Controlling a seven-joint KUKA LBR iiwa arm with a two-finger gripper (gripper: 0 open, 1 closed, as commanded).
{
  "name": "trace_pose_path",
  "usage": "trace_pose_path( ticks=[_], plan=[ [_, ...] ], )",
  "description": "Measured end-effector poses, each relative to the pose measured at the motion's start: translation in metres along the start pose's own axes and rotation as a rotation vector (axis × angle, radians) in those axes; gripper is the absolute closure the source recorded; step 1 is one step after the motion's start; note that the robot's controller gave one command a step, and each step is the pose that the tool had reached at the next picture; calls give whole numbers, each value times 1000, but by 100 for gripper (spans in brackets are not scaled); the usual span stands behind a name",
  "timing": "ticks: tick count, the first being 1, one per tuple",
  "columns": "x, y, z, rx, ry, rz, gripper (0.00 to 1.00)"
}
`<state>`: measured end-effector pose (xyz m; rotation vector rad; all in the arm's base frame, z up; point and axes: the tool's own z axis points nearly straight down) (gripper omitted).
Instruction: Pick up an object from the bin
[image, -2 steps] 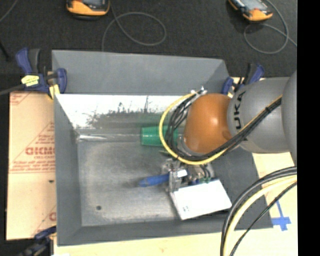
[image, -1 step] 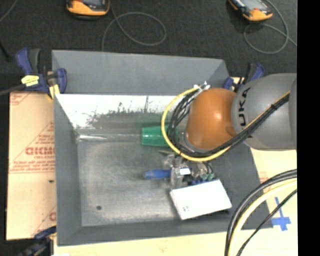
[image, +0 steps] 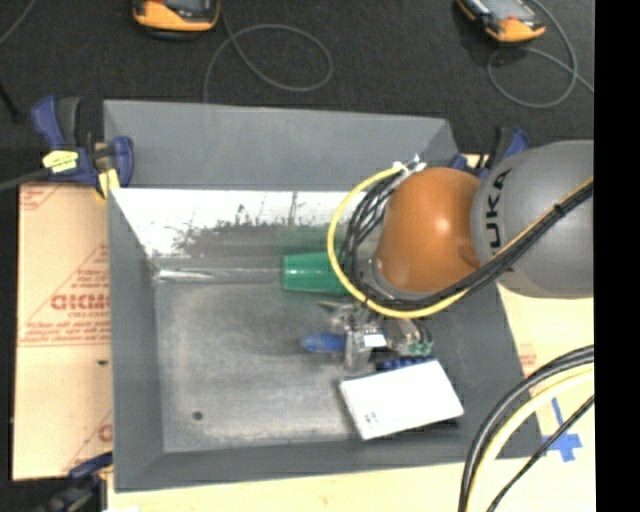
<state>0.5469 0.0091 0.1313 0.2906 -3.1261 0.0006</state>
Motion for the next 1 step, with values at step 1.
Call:
trace_pose_path(
  ticks=[1],
  plan=[
    [-1,0,-18,1,-4,1,100]
  ],
)
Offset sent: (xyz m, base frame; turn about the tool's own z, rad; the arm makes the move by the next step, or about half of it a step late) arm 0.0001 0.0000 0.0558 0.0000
